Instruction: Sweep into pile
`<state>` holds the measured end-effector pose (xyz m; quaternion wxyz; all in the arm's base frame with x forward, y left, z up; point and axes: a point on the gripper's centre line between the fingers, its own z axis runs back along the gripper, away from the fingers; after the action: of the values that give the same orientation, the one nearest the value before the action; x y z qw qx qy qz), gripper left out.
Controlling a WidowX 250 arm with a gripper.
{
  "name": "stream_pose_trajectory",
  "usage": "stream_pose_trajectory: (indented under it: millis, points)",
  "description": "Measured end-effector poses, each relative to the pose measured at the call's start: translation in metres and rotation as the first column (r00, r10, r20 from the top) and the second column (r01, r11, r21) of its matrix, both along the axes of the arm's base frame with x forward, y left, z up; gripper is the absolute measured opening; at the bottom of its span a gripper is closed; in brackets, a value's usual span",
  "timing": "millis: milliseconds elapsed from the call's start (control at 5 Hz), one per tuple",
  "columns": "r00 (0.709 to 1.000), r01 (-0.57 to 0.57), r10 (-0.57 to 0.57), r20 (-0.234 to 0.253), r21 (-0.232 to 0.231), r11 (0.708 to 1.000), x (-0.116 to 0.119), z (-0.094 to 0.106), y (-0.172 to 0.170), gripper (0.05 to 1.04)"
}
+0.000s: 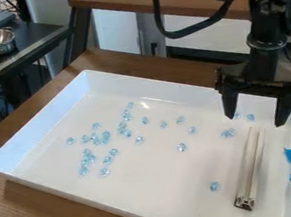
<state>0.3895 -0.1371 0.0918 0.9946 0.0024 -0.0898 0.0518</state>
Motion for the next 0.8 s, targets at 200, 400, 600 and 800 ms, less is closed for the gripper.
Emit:
stream_pose_trajectory:
  millis: [200,400,600,800]
  points:
    - [0.999,0.0,0.001,-0.039,0.014,1.0,-0.0028,-0.0153,0.0008,0.999]
    - [0.998,-0.001,0.002,-0.065,0.019,1.0,-0.0071,-0.0188,0.0019,0.999]
    - [0.997,0.0,0.002,-0.076,0.021,1.0,-0.0095,-0.0212,0.0024,0.999]
    - [0.996,-0.032,0.034,-0.08,0.017,0.999,-0.0118,-0.0238,0.001,0.999]
